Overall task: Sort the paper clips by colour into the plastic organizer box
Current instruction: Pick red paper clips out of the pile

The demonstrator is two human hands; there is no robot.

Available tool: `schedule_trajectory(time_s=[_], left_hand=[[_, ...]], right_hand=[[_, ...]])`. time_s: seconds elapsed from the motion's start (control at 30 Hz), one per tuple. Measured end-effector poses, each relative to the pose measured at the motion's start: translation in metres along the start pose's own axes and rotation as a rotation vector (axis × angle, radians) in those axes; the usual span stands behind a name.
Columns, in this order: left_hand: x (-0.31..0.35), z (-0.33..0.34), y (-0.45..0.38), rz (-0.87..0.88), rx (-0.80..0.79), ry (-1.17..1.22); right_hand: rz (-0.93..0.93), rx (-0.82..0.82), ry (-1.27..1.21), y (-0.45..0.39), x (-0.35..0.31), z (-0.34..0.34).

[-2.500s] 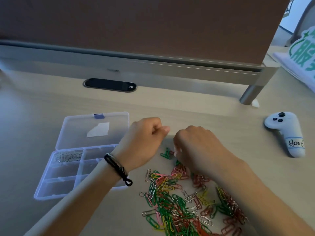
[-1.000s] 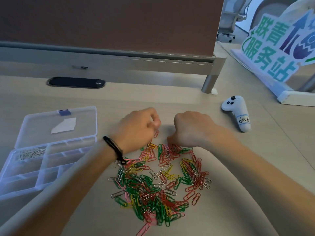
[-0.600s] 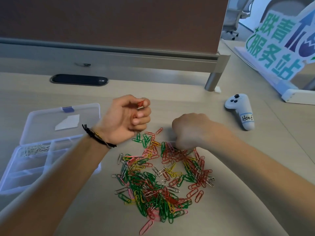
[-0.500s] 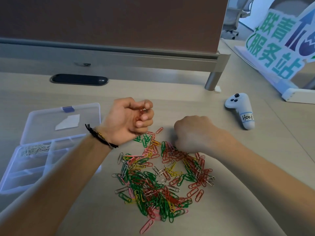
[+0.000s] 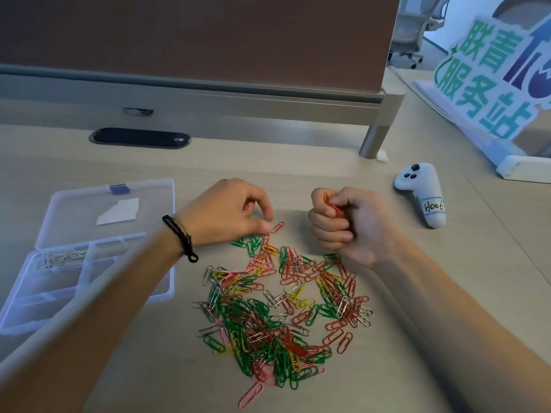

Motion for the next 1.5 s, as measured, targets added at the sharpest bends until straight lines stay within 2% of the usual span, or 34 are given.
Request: schedule_trajectory(time_s=[0.2,0.3,0.37,0.43,0.5,0.53,0.57,0.63,0.77,0.87,0.97,1.0,1.07,1.13,1.2,1.27,1.4,1.5], left_hand=[[-0.004,0.009,-0.001,-0.063,-0.071,-0.347],[-0.003,0.014,-0.002,-0.032,-0.110,-0.308],[-0.006,0.015,-0.002,-0.042,-0.093,-0.011],[-0.012,0.023,0.001,-0.139,-0.108,0.642],[-0.001,0.029,0.006,-0.152,-0.209,1.304],[0.006,0.025,0.006,-0.100,-0.249,1.486],[0.008,0.020,0.005,-0.049,-0.259,1.566],[0.001,0.016,0.002,-0.042,-0.206,1.540],[-0.020,0.024,0.005,-0.224,-0.127,1.366],[-0.019,0.024,0.010,-0.263,-0.131,1.215],[-0.009,0.022,0.012,-0.211,-0.146,1.011],[-0.005,0.021,0.012,-0.174,-0.141,0.916],[0.009,0.023,0.011,-0.098,-0.167,0.759],[0.020,0.035,0.012,-0.081,-0.213,0.750],[0.025,0.044,0.015,-0.116,-0.230,0.801],[0.029,0.046,0.017,-0.115,-0.224,0.727],[0.028,0.031,0.034,-0.078,-0.026,0.311],[0.034,0.030,0.052,-0.105,0.076,-0.023]], right_hand=[[0.060,0.042,-0.010,-0.021,0.009,0.001],[0.114,0.195,0.150,-0.028,0.011,-0.013],[0.139,0.217,0.259,-0.032,0.009,-0.017],[0.144,0.234,0.443,-0.035,0.001,-0.017],[0.073,0.344,0.862,-0.036,-0.019,-0.016],[0.000,0.385,1.124,-0.037,-0.031,-0.009],[-0.073,0.396,1.364,-0.039,-0.039,0.001],[-0.123,0.377,1.724,-0.041,-0.041,0.021],[-0.121,0.292,2.244,-0.041,-0.024,0.048],[-0.242,0.229,2.481,-0.037,-0.015,0.067],[-0.202,0.204,2.592,-0.031,-0.005,0.063],[-0.182,0.260,2.553,-0.029,-0.011,0.057],[-0.142,0.425,2.259,-0.021,-0.030,0.035],[-0.072,0.507,1.616,-0.006,-0.043,0.004],[-0.034,0.498,0.914,0.010,-0.039,-0.015],[0.019,0.462,0.521,0.027,-0.024,-0.022],[0.086,0.371,0.187,0.046,-0.002,-0.025],[0.125,0.419,0.175,0.054,0.008,-0.033]])
Point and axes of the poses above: each hand's wrist, its own y-axis away from the middle knuckle, its own z-axis out of the palm, x = y × z, the point moved 10 cm from there along -y, towards the middle knuckle, and after that the axes turned 8 degrees about z, right-handed, at the moved point
